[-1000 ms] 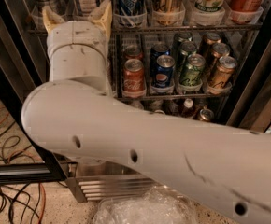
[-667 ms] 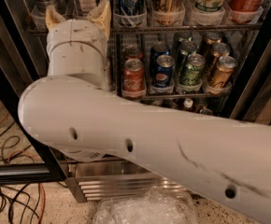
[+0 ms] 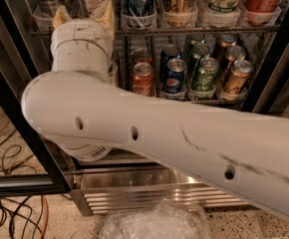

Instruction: Pick blue plastic bottle from top shelf of fridge

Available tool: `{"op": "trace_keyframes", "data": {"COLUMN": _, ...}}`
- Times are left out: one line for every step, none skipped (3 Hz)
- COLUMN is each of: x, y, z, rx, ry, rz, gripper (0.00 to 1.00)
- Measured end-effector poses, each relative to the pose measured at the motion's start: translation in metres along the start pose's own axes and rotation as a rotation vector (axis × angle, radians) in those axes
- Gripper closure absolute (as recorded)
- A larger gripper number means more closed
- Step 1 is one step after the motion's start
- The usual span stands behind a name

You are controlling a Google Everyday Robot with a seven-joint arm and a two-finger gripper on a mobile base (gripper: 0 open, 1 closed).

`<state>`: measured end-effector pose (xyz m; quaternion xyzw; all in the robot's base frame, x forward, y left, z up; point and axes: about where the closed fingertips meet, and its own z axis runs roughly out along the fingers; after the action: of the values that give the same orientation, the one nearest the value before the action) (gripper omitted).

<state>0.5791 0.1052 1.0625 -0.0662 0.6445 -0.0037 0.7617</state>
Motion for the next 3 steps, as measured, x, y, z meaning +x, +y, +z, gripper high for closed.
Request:
{"op": "trace_keyframes", "data": {"x": -0.003, "y": -0.003, "z": 0.012, "rx": 0.003, "ry": 0.000, "rz": -0.011, "gripper": 0.39}}
{"op": "trace_keyframes", "data": {"x": -0.010, "y": -0.010, "z": 0.024, "rx": 0.012, "ry": -0.010, "rz": -0.021, "gripper": 0.39}}
{"op": "trace_keyframes", "data": {"x": -0.011, "y": -0.016, "z": 0.035, "rx": 0.022, "ry": -0.008, "rz": -0.013, "gripper": 0.40}}
